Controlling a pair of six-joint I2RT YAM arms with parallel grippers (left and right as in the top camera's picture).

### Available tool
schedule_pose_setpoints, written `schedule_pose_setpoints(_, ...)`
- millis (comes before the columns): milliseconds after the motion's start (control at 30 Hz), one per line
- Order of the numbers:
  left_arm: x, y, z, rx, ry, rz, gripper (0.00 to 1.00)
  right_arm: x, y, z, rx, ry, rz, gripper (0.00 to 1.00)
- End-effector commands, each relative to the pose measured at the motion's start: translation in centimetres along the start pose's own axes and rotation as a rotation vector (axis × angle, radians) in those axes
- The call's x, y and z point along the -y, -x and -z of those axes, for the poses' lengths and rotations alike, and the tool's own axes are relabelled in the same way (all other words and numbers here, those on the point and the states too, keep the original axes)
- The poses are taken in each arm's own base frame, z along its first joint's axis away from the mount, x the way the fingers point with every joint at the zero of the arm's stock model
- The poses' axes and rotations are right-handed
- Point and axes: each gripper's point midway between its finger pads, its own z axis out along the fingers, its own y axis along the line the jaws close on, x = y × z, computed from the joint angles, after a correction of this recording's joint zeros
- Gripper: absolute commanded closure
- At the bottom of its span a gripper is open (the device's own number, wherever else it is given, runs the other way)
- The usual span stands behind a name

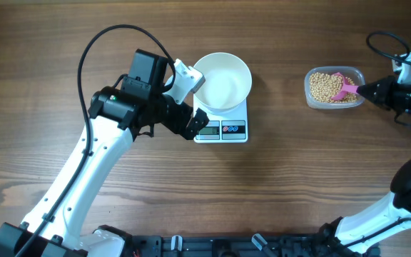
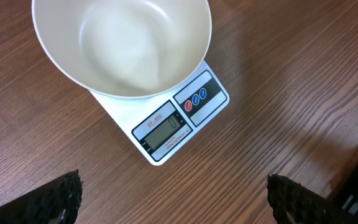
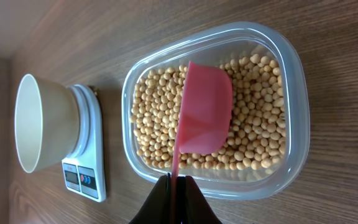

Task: Scoop item into bowl and weigh 150g on scale
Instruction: 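Dip the pink scoop into the soybeans and scoop them up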

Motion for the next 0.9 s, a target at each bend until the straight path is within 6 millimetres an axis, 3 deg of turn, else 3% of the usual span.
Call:
schedule_pose_setpoints(0, 0.3, 0.5, 0.3, 0.018, -0.013, -0.022, 0.0, -0.6, 0.5, 0.3, 0.049, 0.099, -0.002, 0.95)
schedule_pose_setpoints(167, 0.3, 0.5, 0.3, 0.018, -0.013, -0.022, 0.0, 0.0, 0.6, 1.0, 0.069, 0.103, -0.019, 0.96)
schedule_pose_setpoints(867, 0.3, 0.5, 0.3, 0.018, -0.013, -0.022, 0.0, -1.8, 1.4, 1.4, 0.116, 0.207, 0.007, 0.96)
